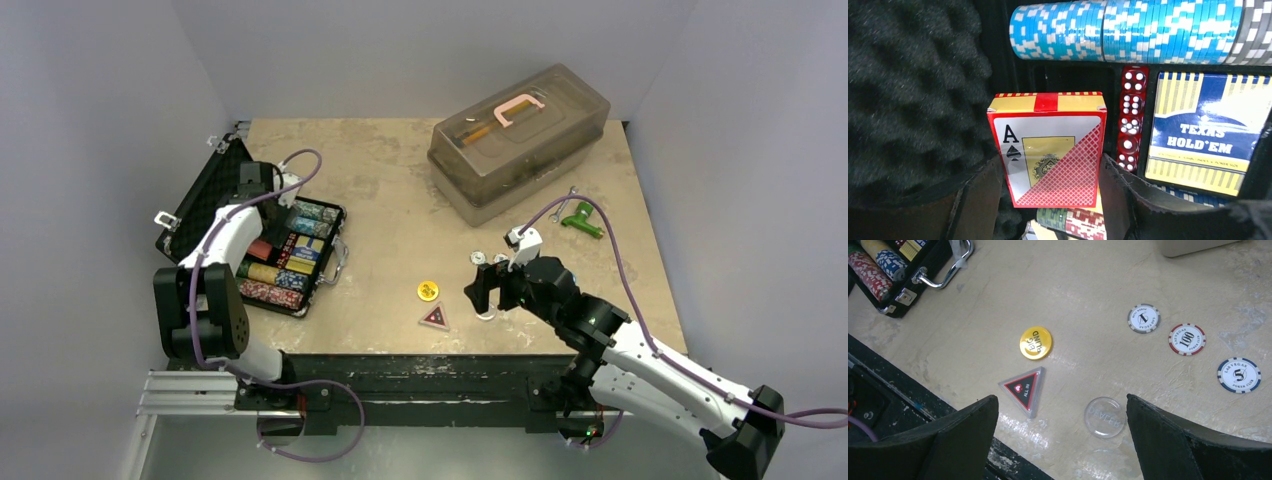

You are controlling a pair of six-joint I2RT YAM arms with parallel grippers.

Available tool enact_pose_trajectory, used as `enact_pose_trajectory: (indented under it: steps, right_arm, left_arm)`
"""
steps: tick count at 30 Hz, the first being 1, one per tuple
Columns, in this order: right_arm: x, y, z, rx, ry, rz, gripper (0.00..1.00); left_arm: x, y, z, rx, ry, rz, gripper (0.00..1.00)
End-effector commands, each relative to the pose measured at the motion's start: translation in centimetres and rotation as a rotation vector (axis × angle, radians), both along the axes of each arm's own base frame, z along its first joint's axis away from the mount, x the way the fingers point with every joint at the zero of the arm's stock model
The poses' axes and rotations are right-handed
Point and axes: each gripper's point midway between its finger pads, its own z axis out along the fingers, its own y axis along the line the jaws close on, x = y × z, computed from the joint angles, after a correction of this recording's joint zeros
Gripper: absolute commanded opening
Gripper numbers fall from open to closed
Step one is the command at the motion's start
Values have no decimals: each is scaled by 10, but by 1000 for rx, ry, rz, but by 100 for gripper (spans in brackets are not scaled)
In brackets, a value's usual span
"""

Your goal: Pack up texas hold em set

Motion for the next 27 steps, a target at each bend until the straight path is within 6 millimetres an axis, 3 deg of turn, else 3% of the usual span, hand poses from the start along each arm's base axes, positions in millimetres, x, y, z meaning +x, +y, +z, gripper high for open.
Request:
enact_pose_trajectory:
  steps: [1,14,27]
  right_arm:
    - [5,4,6,19,-34,7,97]
    - [6,4,5,8,-30,6,97]
    - [5,5,5,13,-31,8,97]
  left_arm:
    - [29,6,10,41,-54,-69,0]
    - [23,8,-16,-50,45,-32,0]
    - [30,0,-25,-133,73,8,0]
